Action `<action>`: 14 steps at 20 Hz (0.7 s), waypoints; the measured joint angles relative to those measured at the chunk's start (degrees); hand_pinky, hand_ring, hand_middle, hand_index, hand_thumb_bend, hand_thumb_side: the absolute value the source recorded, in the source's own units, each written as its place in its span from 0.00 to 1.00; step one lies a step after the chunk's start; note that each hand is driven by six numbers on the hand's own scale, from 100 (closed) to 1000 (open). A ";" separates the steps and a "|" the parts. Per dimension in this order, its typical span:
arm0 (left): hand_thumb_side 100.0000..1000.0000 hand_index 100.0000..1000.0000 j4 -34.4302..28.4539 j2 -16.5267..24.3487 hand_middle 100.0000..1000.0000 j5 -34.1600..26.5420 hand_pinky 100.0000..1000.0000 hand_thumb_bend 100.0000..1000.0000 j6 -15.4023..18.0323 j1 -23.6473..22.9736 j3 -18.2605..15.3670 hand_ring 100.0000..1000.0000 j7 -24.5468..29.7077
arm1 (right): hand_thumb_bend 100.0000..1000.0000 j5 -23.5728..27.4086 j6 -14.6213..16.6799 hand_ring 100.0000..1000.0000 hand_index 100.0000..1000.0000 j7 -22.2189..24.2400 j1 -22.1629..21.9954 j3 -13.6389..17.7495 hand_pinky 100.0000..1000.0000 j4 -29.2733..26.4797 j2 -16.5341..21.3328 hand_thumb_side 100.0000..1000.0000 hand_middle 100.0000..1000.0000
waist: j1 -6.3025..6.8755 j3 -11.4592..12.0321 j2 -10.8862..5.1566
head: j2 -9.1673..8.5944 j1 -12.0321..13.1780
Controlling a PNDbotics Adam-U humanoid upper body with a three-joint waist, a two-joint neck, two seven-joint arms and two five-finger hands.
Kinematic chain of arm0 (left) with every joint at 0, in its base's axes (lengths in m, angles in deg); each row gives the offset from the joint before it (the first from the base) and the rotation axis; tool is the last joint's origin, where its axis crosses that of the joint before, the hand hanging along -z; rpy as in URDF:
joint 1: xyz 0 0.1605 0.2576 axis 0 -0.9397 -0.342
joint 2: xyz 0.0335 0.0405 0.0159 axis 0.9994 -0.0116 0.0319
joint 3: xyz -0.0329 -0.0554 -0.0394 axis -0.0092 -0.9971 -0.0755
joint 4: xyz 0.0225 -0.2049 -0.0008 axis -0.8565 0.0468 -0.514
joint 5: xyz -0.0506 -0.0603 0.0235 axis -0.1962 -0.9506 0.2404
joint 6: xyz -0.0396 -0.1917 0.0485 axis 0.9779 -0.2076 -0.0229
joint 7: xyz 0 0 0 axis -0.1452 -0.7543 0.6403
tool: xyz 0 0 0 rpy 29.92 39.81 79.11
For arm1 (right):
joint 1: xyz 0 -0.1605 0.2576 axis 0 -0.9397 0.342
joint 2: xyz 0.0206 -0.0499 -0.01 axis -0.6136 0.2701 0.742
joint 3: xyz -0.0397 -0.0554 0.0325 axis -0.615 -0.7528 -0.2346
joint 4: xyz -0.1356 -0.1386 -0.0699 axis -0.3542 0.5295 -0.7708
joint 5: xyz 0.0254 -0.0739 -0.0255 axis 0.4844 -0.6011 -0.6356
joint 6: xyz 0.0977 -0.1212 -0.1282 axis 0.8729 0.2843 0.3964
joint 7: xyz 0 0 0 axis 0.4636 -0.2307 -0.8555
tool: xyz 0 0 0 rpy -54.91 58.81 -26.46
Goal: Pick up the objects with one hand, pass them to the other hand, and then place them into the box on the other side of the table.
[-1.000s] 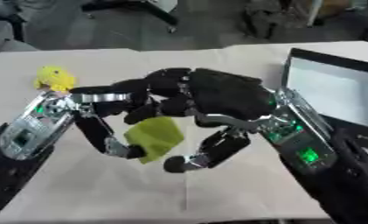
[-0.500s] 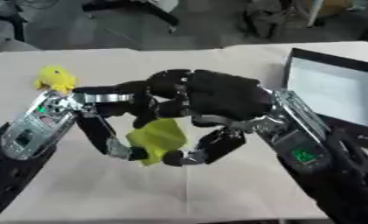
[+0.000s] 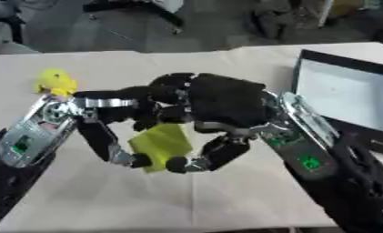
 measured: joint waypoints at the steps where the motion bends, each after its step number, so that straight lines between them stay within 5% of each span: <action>1: 0.06 0.72 -0.05 0.00 0.47 -0.01 0.61 0.22 -0.02 0.00 0.00 0.48 0.02 | 0.51 -0.31 -0.10 0.85 0.95 0.36 -0.06 -0.03 0.86 0.13 -0.01 0.27 1.00 | 0.01 0.00 0.00 | 0.00 -0.01; 14: 0.06 0.72 -0.52 0.05 0.47 -0.01 0.61 0.21 0.38 -0.07 -0.12 0.48 -0.50 | 0.55 -2.42 -1.87 0.87 0.98 6.78 -0.76 0.29 0.87 0.21 -0.01 0.34 1.00 | 0.16 -0.25 0.00 | 0.00 -0.03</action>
